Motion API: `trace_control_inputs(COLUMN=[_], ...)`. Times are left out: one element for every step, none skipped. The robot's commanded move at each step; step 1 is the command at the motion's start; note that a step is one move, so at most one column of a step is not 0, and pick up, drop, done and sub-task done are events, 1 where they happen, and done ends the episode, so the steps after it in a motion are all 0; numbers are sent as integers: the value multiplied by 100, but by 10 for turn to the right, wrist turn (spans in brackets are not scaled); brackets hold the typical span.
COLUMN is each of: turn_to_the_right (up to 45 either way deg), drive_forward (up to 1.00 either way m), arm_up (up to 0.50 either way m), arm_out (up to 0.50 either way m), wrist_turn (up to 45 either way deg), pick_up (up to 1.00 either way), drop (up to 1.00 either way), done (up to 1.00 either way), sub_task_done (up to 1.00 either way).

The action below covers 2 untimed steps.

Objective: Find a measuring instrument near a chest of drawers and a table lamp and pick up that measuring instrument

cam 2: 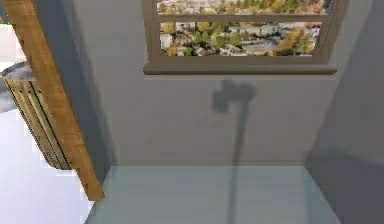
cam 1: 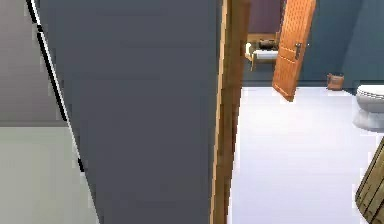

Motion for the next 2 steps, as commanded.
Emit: trace_control_inputs(turn_to_the_right=[450, 60], drive_forward=[0, 0], arm_up=[0, 0], arm_out=[0, 0], wrist_turn=[0, 0], pick_up=[0, 0], drop=[0, 0], done=[0, 0], sub_task_done=[0, 0])
